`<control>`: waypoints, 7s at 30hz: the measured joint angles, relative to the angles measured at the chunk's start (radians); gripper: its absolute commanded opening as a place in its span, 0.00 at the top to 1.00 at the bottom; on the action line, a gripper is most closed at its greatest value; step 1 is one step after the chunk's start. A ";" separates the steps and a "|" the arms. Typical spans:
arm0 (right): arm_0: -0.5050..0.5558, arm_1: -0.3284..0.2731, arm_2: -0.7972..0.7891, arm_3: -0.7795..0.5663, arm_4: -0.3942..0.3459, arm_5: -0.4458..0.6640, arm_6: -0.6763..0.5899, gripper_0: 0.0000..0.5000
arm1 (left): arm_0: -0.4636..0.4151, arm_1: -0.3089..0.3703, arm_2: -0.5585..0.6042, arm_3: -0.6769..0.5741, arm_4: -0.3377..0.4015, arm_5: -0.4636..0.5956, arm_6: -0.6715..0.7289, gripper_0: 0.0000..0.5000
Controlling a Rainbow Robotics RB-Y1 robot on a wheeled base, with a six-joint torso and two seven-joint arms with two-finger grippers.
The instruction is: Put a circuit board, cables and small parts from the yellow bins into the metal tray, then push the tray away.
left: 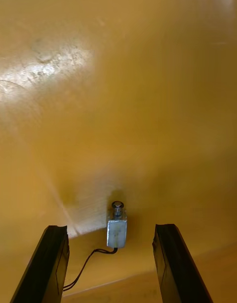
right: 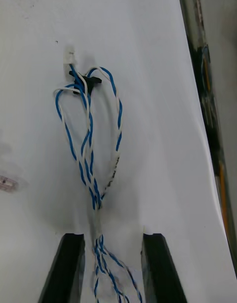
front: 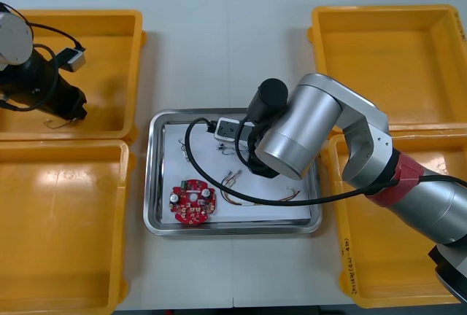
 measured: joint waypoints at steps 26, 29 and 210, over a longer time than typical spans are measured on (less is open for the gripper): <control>0.000 -0.004 -0.190 -0.161 -0.059 0.276 0.000 0.00 | 0.023 -0.039 0.000 0.000 -0.064 -0.033 0.000 0.02; 0.001 -0.004 -0.261 -0.191 -0.078 0.348 0.000 0.00 | 0.025 -0.039 0.000 0.000 -0.069 -0.033 0.000 0.03; 0.486 -0.133 -0.836 -0.423 -0.211 0.428 -0.633 0.00 | 0.070 -0.417 -0.340 -0.495 -0.313 0.208 1.167 0.00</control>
